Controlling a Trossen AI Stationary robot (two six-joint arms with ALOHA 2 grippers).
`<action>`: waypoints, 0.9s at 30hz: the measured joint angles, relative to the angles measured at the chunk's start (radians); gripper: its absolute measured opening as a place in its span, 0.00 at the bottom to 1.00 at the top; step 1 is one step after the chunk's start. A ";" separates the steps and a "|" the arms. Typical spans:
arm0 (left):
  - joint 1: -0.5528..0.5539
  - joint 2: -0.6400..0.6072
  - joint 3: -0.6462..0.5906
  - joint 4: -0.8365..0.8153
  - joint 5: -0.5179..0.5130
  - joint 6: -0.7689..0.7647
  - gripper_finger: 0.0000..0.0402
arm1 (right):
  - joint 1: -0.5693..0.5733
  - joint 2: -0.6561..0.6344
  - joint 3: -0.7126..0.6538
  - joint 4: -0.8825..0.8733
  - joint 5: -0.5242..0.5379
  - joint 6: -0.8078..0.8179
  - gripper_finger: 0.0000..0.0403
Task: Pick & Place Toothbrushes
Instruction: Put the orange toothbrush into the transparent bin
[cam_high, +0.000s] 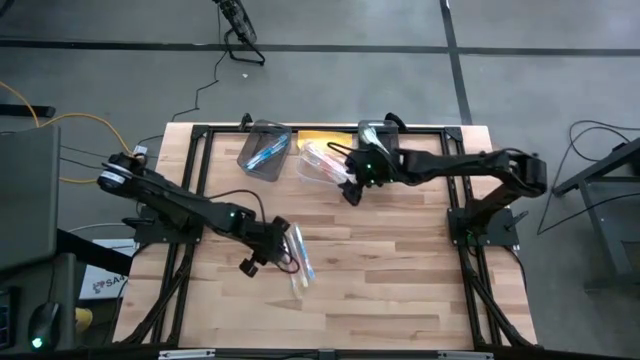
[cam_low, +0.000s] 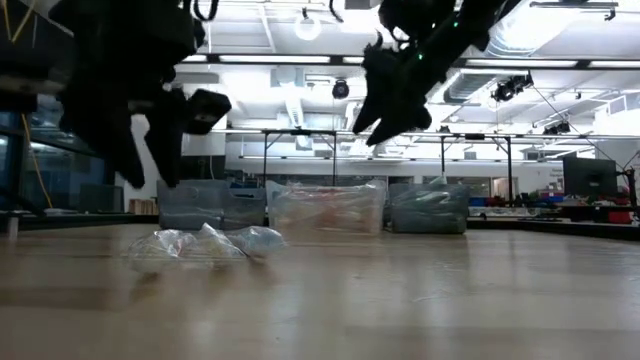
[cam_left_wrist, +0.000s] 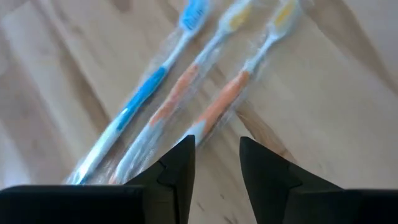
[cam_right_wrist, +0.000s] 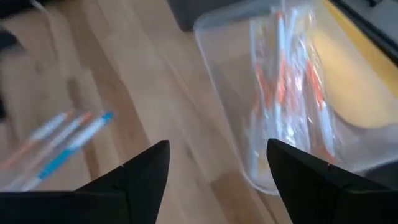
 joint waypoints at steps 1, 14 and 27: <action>0.000 0.015 0.000 0.010 0.008 0.021 0.30 | 0.011 -0.010 0.001 -0.003 0.008 0.000 0.65; 0.000 0.112 0.000 0.078 -0.016 0.087 0.49 | 0.128 -0.029 0.001 -0.005 0.055 0.052 0.65; 0.000 0.168 -0.001 0.078 -0.013 0.092 0.47 | 0.195 -0.029 0.001 0.006 0.140 0.055 0.65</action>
